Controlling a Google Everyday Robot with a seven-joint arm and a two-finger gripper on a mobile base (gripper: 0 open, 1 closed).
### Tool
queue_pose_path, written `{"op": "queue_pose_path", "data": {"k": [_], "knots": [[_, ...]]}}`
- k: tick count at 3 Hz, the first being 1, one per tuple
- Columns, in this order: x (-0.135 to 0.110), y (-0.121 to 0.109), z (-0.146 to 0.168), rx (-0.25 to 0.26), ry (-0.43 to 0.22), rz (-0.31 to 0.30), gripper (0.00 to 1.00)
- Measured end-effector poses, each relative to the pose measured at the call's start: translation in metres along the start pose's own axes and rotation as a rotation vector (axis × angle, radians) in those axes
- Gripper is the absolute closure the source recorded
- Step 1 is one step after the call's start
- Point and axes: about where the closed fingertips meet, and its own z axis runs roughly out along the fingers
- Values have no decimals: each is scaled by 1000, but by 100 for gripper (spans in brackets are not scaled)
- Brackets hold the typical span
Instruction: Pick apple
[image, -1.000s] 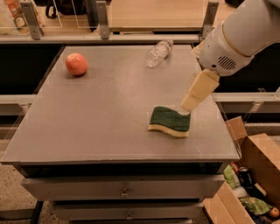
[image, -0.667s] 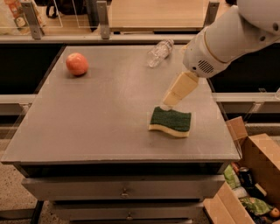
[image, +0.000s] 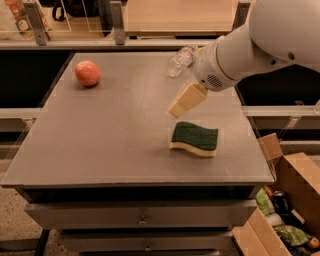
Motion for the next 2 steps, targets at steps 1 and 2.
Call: {"op": "queue_pose_path", "data": {"k": [1,2], "knots": [[0,0,0,1,0,0,0],[-2,-1,3,38,-14,0,0]]}}
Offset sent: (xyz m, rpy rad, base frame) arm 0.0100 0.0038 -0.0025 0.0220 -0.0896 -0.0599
